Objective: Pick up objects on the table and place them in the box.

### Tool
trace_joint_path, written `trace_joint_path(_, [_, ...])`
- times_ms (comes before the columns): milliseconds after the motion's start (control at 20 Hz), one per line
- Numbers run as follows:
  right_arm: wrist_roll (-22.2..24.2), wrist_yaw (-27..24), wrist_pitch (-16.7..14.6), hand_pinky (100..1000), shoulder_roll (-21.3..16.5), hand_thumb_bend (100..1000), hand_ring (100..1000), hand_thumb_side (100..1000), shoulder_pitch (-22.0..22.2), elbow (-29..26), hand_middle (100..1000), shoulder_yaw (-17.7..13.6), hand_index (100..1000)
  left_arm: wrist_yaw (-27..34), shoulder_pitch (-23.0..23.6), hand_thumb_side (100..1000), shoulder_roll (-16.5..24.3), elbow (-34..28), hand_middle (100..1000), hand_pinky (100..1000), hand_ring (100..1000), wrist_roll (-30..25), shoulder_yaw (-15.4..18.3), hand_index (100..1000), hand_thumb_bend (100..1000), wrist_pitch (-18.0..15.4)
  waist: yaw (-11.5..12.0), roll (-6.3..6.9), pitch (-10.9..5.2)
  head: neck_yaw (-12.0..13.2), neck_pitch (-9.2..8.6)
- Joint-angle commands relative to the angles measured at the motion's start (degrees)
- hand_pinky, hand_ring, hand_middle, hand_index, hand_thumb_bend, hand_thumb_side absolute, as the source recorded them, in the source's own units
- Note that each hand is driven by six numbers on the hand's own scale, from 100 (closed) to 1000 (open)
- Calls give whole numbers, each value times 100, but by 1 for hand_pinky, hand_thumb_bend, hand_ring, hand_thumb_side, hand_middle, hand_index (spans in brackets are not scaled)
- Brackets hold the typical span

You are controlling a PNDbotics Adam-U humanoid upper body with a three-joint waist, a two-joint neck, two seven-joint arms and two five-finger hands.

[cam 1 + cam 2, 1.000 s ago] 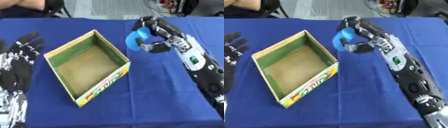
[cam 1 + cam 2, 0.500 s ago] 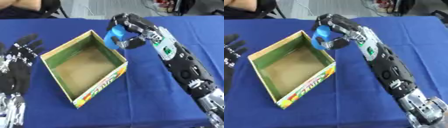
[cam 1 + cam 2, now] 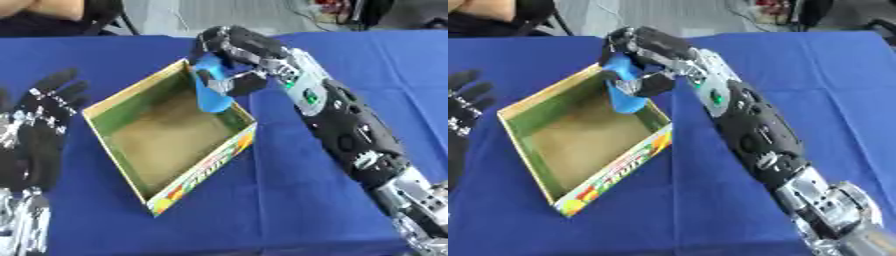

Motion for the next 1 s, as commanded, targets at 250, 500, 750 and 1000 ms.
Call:
trace_joint_path(250, [315,447,-226,1000,2,271,1000,995,-136,-86,1000,-13,1000,39,-69,1000,21,-131,864,879,866,-65,-60,849,970,7,2,8,-70,-53,-20])
trace_joint_path(500, [90,581,-223,1000,-35,268,1000,986,-114,-166,1000,-30,1000,48,-71,1000,26,-131,864,878,868,-66,-56,849,970,8,-16,13,-74,-46,-20])
trace_joint_path(750, [-65,723,-219,1000,-98,266,1000,980,-38,-180,1000,-41,1000,47,-70,1000,33,-133,865,878,869,-59,-46,849,969,5,-49,17,-74,-27,-20])
trace_joint_path(1000, [-310,569,-185,1000,-454,100,1000,919,405,-657,1000,-83,1000,26,-62,1000,45,-127,866,878,870,-19,4,848,970,-4,-127,-3,-65,112,-20])
